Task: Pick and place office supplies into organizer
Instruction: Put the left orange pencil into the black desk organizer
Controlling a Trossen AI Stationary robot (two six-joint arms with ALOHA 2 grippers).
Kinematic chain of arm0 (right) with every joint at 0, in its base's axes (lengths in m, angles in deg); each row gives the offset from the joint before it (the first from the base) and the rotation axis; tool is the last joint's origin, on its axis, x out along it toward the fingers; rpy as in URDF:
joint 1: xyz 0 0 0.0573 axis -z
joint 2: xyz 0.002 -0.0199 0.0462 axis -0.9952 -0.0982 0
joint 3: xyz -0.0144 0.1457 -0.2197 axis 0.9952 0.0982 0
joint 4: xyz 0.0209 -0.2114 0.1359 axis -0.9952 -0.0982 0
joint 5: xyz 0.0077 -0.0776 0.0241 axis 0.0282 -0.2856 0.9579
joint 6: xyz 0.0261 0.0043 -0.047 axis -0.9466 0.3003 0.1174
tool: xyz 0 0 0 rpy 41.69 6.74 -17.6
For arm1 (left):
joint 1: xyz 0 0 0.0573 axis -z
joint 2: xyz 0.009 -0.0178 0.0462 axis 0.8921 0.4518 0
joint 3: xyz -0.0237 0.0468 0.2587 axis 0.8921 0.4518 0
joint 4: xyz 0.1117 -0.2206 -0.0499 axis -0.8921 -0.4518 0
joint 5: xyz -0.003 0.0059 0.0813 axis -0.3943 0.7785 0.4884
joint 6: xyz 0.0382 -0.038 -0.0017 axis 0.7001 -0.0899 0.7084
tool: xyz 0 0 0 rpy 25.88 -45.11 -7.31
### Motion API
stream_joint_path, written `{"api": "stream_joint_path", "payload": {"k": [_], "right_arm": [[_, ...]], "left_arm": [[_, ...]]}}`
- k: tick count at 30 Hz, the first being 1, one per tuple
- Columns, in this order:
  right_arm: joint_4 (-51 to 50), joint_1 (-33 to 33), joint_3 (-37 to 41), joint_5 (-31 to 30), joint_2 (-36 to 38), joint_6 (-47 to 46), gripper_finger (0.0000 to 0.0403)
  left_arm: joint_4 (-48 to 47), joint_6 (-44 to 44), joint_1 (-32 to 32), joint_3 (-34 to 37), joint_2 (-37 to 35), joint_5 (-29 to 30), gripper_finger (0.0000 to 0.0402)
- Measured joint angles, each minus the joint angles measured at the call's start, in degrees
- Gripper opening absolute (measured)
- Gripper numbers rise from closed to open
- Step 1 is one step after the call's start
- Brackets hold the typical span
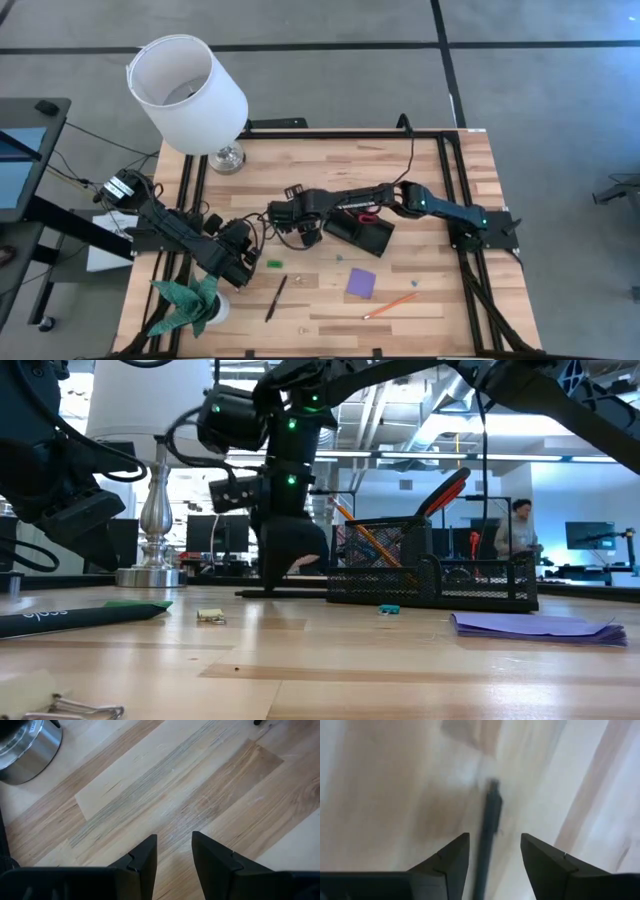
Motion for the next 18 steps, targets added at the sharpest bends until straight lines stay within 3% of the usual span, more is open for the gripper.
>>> {"api": "stream_joint_path", "payload": {"k": [11, 18], "right_arm": [[-9.7, 1.6, -0.1, -0.2, -0.6, 9.3, 0.0147], [-11.6, 1.2, -0.1, -5.6, -0.6, 11.0, 0.0148]], "left_arm": [[0.0, 0.6, 0.0, 0.0, 0.0, 0.1, 0.0119], [0.0, 0.6, 0.0, 0.0, 0.0, 0.8, 0.0119]]}}
